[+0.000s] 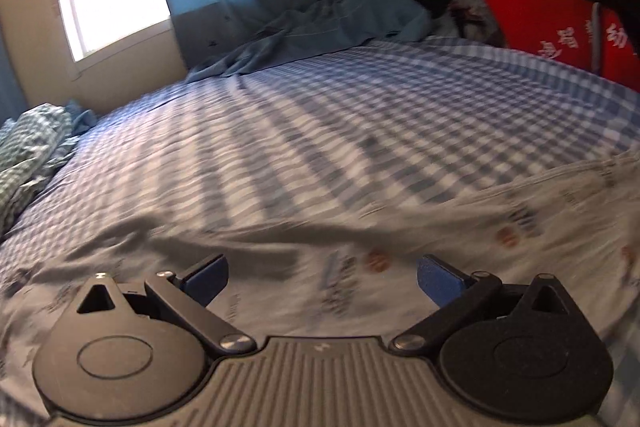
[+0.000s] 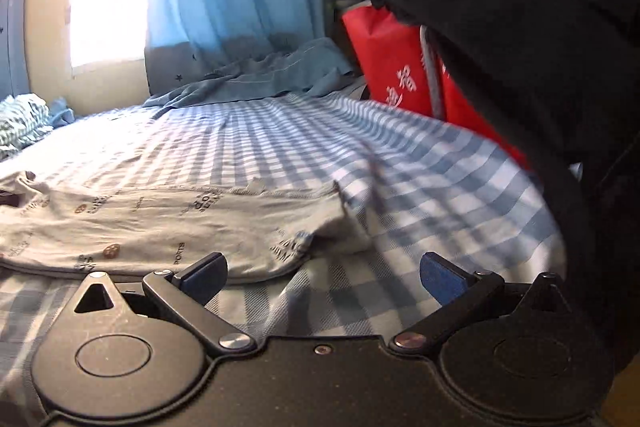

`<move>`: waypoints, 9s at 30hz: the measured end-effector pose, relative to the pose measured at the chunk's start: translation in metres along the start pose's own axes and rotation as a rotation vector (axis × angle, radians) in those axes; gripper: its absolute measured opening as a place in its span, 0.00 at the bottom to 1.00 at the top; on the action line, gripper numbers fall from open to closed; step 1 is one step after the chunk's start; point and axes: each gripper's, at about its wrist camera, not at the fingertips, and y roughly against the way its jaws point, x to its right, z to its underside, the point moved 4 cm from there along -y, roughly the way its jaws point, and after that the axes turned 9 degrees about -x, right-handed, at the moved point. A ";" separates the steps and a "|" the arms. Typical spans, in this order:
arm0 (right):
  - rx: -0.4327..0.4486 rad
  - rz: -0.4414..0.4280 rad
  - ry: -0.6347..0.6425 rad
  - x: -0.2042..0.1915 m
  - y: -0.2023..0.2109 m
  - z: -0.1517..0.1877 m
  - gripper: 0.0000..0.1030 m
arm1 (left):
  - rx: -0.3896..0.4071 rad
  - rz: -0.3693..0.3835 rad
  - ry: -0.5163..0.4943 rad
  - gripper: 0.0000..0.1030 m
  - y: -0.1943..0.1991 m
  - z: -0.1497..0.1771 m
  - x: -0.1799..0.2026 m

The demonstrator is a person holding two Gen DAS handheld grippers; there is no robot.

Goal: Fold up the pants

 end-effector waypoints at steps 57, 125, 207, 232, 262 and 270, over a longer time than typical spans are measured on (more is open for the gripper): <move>0.171 0.324 0.619 -0.138 -0.019 -0.006 0.08 | -0.459 0.641 -0.088 0.70 -0.037 -0.113 0.216; 0.020 -0.085 0.720 -0.331 0.007 0.022 0.05 | -0.449 0.694 0.414 0.04 -0.052 0.009 -0.060; 0.159 0.023 0.631 -0.319 -0.054 -0.053 0.99 | -0.051 -0.015 0.388 0.99 0.025 0.061 -0.226; 0.181 0.236 0.664 -0.310 -0.054 -0.033 0.99 | -0.067 -0.104 0.512 1.00 0.015 0.111 -0.205; 0.187 0.034 0.720 -0.382 -0.037 -0.040 0.99 | -0.042 -0.056 0.536 1.00 0.039 0.143 -0.214; 0.105 -0.148 0.774 -0.470 -0.108 -0.092 0.99 | -0.020 -0.087 0.679 1.00 0.057 0.178 -0.298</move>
